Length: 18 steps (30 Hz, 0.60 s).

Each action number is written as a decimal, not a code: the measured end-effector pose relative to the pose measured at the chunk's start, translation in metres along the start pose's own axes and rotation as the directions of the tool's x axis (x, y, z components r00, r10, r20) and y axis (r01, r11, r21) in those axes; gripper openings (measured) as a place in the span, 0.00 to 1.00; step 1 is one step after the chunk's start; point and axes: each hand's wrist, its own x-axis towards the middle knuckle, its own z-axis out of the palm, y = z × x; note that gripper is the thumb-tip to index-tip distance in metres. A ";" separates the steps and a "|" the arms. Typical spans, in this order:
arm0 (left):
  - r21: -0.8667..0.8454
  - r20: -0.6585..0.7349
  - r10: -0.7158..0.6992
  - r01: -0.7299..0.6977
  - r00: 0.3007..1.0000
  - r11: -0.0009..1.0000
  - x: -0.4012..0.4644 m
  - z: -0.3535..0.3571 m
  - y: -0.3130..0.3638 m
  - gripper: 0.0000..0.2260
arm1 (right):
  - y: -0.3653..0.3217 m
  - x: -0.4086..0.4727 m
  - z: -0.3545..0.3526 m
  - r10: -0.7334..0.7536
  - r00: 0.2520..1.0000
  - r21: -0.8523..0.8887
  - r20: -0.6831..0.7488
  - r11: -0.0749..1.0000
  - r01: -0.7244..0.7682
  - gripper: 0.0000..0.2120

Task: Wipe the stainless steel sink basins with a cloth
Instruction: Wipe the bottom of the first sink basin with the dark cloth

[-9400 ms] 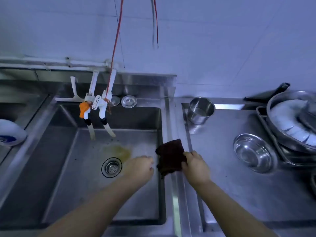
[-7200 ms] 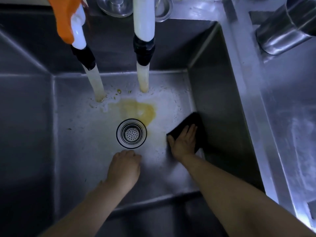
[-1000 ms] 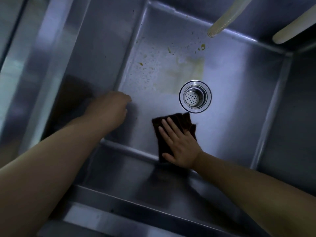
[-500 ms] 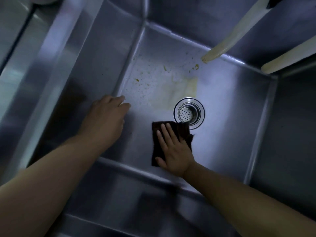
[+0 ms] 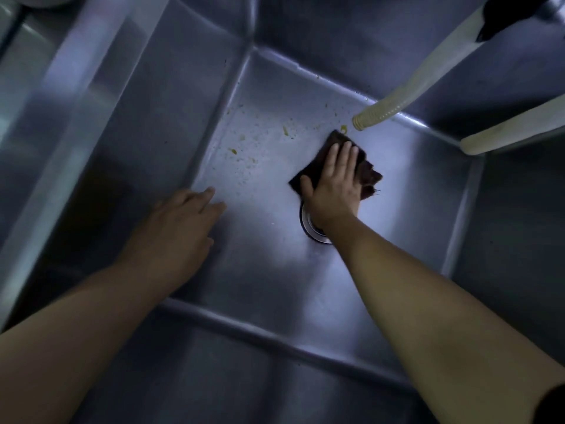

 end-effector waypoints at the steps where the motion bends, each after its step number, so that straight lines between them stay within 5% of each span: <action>1: -0.002 0.006 0.006 -0.006 1.000 1.000 0.000 0.000 0.001 0.28 | 0.012 0.002 -0.002 0.047 0.999 0.011 -0.014 0.999 -0.047 0.41; 11: 0.003 0.038 0.035 -0.035 0.999 0.999 -0.001 -0.004 0.008 0.26 | 0.054 0.045 -0.027 0.377 0.925 0.108 -0.043 0.923 -0.371 0.39; 18: -0.019 0.012 0.032 -0.032 0.999 0.999 0.000 -0.002 0.006 0.25 | -0.011 0.088 -0.023 0.176 0.984 0.070 -0.020 0.982 -0.174 0.41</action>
